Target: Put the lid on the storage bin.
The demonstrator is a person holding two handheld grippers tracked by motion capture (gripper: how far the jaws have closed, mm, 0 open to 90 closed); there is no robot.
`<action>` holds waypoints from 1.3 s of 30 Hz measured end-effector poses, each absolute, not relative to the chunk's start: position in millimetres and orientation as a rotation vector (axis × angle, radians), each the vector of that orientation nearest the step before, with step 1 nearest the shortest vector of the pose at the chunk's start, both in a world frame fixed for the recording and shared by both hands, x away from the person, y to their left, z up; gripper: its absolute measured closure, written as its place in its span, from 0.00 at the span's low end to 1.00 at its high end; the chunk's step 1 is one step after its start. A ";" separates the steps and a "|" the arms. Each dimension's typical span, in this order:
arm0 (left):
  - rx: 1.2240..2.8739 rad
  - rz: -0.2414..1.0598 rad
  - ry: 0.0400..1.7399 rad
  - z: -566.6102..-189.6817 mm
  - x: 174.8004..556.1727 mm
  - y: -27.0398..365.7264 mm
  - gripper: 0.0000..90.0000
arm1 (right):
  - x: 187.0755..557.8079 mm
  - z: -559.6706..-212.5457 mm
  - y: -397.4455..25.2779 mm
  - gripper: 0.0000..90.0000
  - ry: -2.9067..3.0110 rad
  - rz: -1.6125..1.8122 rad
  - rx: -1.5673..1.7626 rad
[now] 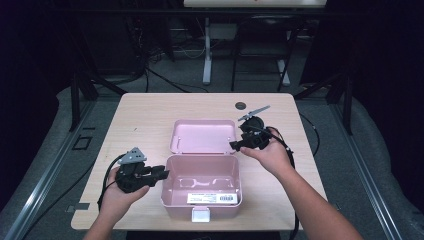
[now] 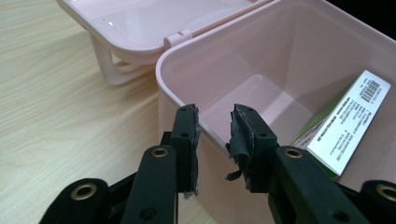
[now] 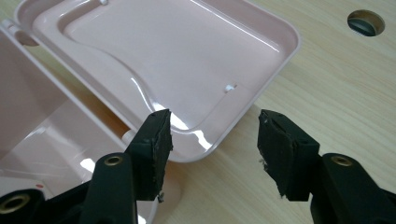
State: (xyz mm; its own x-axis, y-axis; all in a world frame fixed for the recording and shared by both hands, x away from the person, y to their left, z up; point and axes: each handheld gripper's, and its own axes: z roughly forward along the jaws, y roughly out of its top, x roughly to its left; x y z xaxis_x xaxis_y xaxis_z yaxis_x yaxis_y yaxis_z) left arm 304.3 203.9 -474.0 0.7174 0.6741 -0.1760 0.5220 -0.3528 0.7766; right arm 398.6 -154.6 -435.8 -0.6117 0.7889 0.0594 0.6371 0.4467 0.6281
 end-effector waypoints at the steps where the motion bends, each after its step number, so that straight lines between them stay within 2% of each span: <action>1: 2.034 0.217 0.911 -474.1 304.2 203.8 0.79 | 400.3 -436.5 -154.8 0.49 2.450 0.913 1.242; 10: 2.034 0.226 0.909 -474.3 303.9 203.5 0.79 | 414.4 -446.1 -154.2 0.57 2.408 0.893 1.306; 26: 2.033 0.231 0.909 -474.6 303.8 203.3 0.78 | 436.3 -458.1 -153.9 0.58 2.319 0.941 1.426; 35: 2.037 0.238 0.901 -474.7 303.4 203.2 0.78 | 444.7 -464.5 -152.5 0.69 2.290 0.914 1.478; 39: 2.027 0.230 0.911 -475.2 303.2 203.2 0.78 | 448.0 -468.2 -151.3 0.71 2.273 0.923 1.506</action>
